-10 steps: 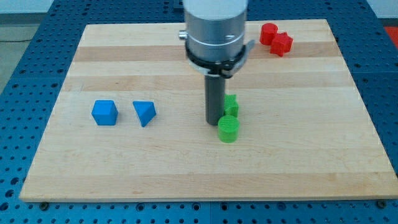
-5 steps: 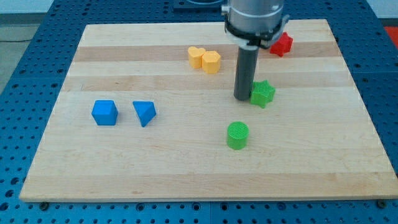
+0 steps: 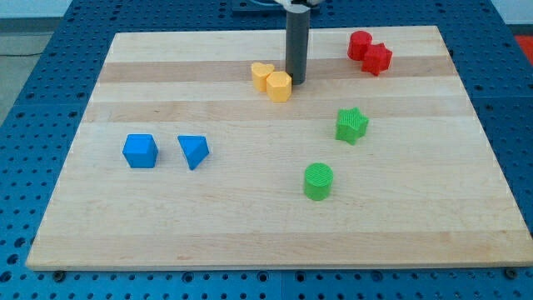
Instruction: Push the yellow hexagon to the right of the blue triangle
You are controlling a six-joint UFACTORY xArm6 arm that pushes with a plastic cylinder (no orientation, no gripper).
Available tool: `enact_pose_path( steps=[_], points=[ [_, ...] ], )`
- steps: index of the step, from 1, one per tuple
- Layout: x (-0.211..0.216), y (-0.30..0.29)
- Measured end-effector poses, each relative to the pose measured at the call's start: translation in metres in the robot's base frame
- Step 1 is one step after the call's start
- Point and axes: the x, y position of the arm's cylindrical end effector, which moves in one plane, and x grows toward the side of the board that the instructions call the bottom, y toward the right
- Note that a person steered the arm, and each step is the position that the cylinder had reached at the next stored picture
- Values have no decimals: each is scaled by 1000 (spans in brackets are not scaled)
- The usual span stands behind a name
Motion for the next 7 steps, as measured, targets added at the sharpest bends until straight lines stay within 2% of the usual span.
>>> enact_pose_path(
  steps=[3,7],
  points=[
    [15,-71],
    [73,-76]
  ],
)
